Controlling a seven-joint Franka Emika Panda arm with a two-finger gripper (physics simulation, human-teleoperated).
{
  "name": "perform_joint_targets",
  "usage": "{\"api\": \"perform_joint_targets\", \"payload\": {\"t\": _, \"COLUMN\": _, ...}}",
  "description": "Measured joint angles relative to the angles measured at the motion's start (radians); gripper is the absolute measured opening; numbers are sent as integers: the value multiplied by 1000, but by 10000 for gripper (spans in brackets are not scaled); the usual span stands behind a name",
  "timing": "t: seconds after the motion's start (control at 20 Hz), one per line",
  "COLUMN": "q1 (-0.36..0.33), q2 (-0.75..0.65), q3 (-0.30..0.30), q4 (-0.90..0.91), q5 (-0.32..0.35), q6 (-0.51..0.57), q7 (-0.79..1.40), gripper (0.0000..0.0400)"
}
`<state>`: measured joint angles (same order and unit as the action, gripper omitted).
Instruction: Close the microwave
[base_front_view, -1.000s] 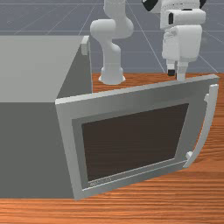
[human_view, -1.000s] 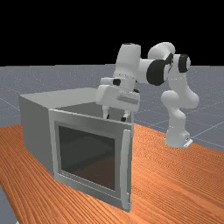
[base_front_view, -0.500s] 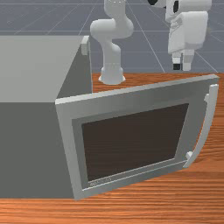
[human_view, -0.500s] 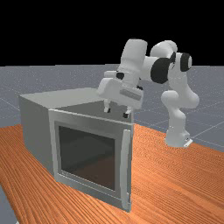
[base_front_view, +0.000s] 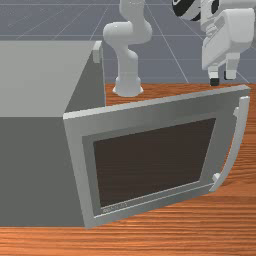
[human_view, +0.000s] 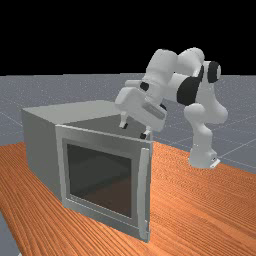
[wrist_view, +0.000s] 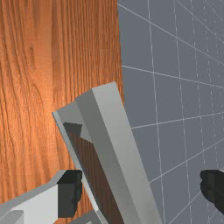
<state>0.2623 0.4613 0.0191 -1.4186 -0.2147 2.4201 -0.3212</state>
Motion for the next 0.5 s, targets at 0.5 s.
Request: {"api": "perform_joint_targets", "payload": {"t": 0.5, "q1": -30, "q2": 204, "q3": 43, "q4": 284, "q5": 90, "q6": -277, "q7": -85, "gripper": 400}}
